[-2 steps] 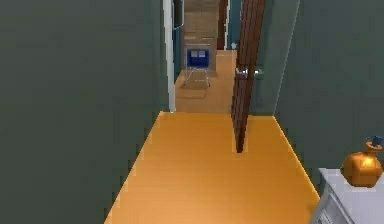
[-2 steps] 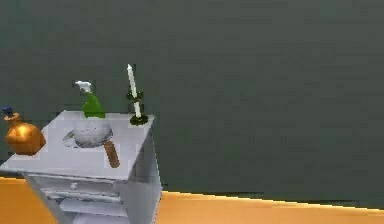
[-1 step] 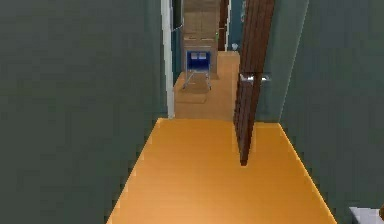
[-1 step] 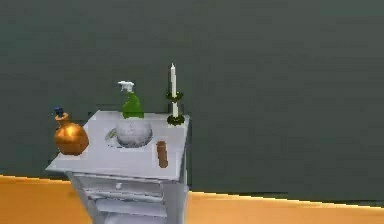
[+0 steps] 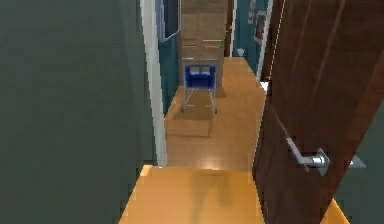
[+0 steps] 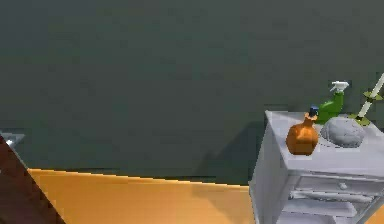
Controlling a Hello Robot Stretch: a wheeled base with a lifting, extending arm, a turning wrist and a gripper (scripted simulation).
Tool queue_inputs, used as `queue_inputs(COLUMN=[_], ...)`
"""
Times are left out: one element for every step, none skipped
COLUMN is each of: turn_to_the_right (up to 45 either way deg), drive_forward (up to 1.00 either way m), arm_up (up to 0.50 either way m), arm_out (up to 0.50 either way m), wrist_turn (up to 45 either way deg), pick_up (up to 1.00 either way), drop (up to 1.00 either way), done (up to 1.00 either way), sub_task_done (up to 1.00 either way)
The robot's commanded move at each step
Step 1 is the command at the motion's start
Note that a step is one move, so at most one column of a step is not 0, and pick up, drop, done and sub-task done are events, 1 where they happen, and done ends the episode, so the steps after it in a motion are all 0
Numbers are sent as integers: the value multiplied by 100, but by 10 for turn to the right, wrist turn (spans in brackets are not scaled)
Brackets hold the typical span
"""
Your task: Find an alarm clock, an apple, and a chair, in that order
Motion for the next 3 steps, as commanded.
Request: queue_inputs(turn_to_the_right=[60,0,-210], drive_forward=[0,50,0], arm_up=[0,0,0], arm_out=[0,0,0], wrist_turn=[0,0,0], pick_up=[0,0,0], drop=[0,0,0], done=[0,0,0], sub_task_done=[0,0,0])
